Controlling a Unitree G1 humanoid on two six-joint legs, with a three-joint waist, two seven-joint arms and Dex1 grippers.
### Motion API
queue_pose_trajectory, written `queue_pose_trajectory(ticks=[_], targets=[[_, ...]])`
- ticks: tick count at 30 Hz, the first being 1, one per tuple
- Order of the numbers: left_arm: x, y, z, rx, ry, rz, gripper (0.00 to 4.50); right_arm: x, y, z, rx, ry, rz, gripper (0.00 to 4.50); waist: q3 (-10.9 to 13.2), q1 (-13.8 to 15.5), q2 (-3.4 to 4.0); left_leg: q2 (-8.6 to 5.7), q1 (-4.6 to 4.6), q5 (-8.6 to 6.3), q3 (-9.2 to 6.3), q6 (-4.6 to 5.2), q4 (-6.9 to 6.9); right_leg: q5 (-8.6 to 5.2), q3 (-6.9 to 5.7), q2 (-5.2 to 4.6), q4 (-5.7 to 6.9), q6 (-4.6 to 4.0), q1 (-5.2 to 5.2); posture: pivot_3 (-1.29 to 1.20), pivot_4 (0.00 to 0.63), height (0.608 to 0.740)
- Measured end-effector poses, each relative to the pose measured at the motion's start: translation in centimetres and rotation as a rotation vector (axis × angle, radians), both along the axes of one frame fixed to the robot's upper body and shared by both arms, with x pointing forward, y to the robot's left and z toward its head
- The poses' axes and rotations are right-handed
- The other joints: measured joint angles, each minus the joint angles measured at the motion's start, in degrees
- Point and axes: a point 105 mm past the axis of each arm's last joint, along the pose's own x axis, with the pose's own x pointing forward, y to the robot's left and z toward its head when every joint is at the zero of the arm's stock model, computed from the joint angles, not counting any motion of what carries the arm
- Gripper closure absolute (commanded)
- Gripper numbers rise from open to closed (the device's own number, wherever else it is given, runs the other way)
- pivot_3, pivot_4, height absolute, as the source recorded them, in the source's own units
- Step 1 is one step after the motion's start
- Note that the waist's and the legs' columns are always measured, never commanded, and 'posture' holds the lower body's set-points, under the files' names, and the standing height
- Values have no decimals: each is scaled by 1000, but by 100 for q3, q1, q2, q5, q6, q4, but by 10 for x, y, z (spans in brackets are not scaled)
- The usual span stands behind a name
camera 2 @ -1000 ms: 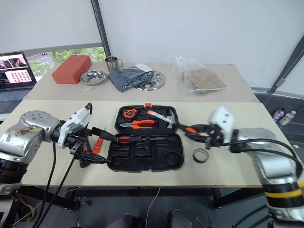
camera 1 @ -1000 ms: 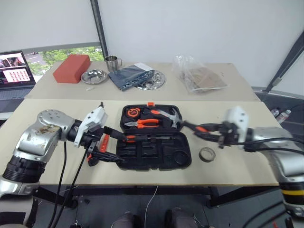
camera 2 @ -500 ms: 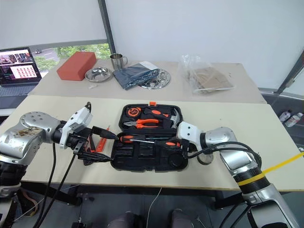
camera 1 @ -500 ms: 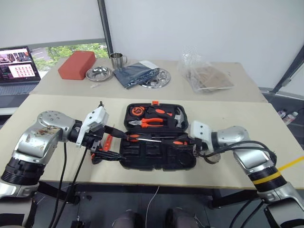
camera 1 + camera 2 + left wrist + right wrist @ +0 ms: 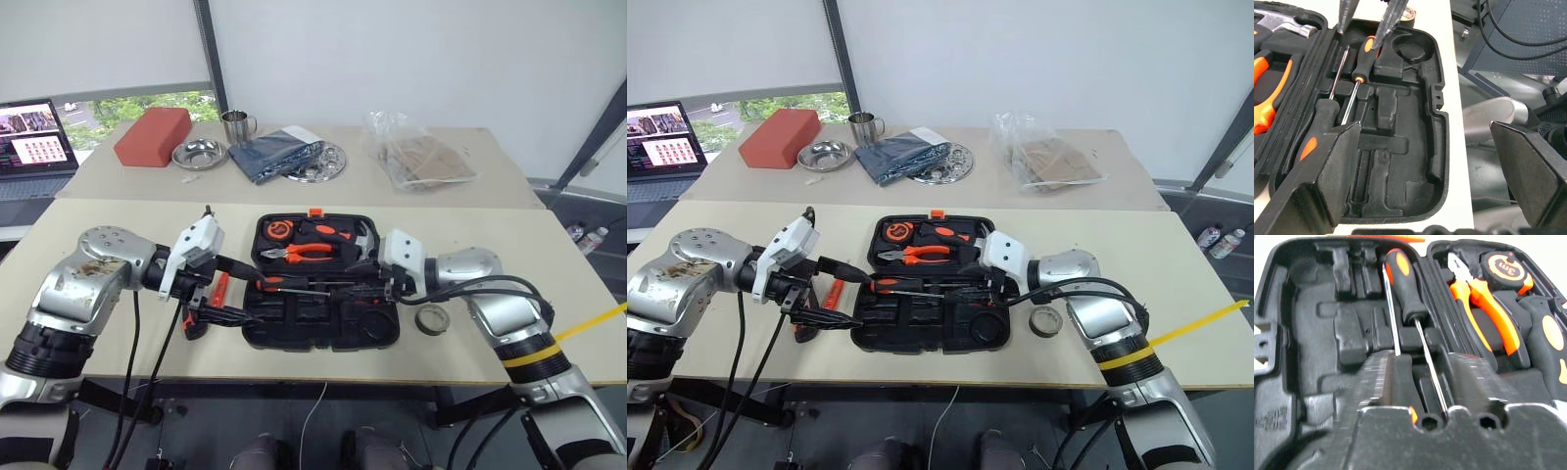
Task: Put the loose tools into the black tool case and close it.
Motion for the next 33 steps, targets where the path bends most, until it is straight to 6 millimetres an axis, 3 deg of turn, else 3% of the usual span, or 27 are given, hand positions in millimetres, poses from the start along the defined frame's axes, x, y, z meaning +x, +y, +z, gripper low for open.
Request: queue_pose_trajectory(ticks=[2, 8, 14, 18, 22, 24, 27, 31, 33], targets=[[0, -1, 0, -3, -8, -5, 0, -1, 5, -3, 3, 4, 5, 4460, 0, -5, 0, 1, 1, 0, 0, 0, 0, 0, 0, 1, 1, 0, 0, 0, 150, 736], [3, 0, -1, -3, -18, 7, 0, -3, 20, -29, -94, -1, 24, 4460, 0, -14, 0, 1, 4, 0, 2, -1, 0, -4, 1, 2, 3, 4, 0, 0, 150, 736], [1, 5, -15, -1, 11, 69, 0, -1, 27, -31, -101, -52, 16, 4460, -4, -67, -4, 6, 33, 7, 16, -14, -1, -23, 32, 3, 29, 30, 7, 0, 150, 736], [-4, 20, -18, -27, 13, 190, 0, -9, 24, -18, 22, 24, -4, 4460, -2, -41, -3, 7, 21, 9, 13, -16, -4, -3, 62, 2, 28, -9, -6, 0, 150, 736], [-13, 49, -21, -77, 21, 426, 0, -29, 25, 36, 213, 51, 59, 3328, -2, -51, -3, 8, 22, 8, 5, -16, -18, -1, 82, 13, 20, -17, -6, 0, 150, 736], [-22, 70, -29, -80, 23, 574, 0, -43, 21, 51, 243, 70, 103, 2683, -2, -42, -3, 8, 28, 7, 3, -16, -30, -3, 87, 9, 12, -19, -4, 0, 150, 736], [-44, 107, -42, -106, 35, 832, 0, -54, 19, 59, 258, 111, 138, 1607, -1, -48, -5, 11, 29, 4, 0, -20, -30, -5, 93, -10, 7, -21, 0, 0, 150, 736], [-71, 142, -58, -114, 55, 1080, 0, -56, 12, 63, 256, 121, 137, 257, 0, -3, -7, 9, 31, -7, -1, -38, -31, -6, 90, -30, 6, -21, -1, 0, 150, 736], [-73, 152, -59, -121, 40, 1191, 0, -56, 12, 63, 259, 121, 137, 41, 1, 82, -10, 6, 29, -31, -7, -75, -32, -6, 73, -45, 5, -21, 1, 0, 150, 736]])
